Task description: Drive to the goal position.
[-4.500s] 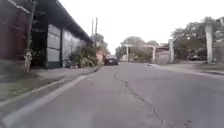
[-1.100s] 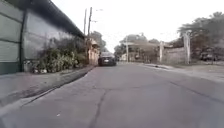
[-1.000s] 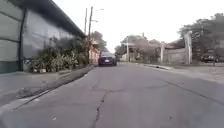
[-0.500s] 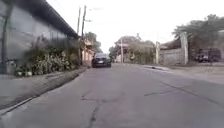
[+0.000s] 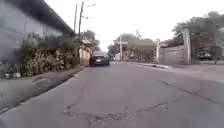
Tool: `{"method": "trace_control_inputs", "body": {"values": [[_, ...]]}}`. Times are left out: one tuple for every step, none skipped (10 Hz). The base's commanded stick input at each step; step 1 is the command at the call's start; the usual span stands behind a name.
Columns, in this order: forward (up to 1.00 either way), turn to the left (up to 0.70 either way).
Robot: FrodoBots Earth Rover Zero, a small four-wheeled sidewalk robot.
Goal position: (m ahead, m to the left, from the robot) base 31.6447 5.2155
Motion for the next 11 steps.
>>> {"method": "trace_control_inputs", "body": {"values": [[1.00,0.00],[1.00,0.00],[1.00,0.00],[1.00,-0.06],[1.00,-0.40],[1.00,-0.40],[1.00,-0.40],[1.00,-0.40],[1.00,-0.22],[1.00,0.00],[1.00,0.00]]}}
